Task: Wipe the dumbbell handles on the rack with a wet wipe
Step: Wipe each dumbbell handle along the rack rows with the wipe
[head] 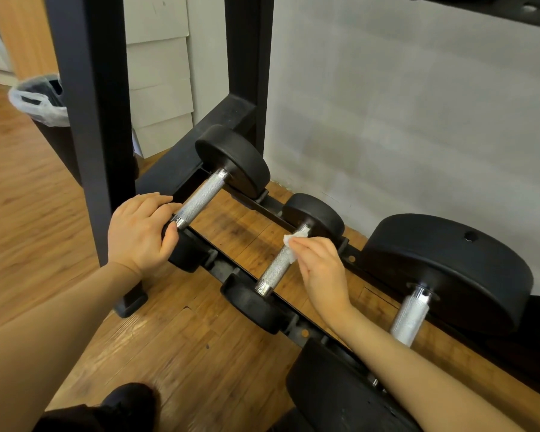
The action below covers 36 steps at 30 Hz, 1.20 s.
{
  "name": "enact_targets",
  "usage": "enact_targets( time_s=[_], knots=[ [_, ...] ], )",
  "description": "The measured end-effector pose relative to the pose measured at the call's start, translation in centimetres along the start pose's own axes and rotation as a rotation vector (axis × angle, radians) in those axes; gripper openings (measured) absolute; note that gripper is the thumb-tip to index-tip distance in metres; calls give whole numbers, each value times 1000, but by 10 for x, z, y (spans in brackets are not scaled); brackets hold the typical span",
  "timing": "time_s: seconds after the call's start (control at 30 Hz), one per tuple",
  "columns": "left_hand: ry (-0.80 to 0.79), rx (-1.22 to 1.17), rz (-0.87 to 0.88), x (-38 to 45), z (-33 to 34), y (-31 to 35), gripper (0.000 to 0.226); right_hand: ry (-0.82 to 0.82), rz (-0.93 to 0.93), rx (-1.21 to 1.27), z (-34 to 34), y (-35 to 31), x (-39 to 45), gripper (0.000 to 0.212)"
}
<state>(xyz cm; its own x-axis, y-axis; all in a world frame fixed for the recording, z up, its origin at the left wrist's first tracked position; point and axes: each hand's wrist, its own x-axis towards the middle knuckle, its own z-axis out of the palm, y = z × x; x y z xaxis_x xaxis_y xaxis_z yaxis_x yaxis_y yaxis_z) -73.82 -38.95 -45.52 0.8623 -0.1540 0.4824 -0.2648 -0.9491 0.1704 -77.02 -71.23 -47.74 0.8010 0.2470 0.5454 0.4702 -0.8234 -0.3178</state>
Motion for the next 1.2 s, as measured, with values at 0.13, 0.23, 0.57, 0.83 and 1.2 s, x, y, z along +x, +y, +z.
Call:
enact_targets(
  time_s=[0.13,0.23,0.57,0.83,1.2],
  knots=[
    [3,-5,-2,0,0,0,50,35,98,-11,-3,4,3,40],
    [4,-7,1,0,0,1,50,-57,55,-12,0,-1,-4,42],
    [0,-15,-6,0,0,1,50,-55,134,24,8,2,-9,38],
    [1,-4,11,0,1,-1,50,-18,70,2,8,4,-7,25],
    [-9,0,3,0,0,0,51,-52,61,-26,9,3,-9,20]
  ],
)
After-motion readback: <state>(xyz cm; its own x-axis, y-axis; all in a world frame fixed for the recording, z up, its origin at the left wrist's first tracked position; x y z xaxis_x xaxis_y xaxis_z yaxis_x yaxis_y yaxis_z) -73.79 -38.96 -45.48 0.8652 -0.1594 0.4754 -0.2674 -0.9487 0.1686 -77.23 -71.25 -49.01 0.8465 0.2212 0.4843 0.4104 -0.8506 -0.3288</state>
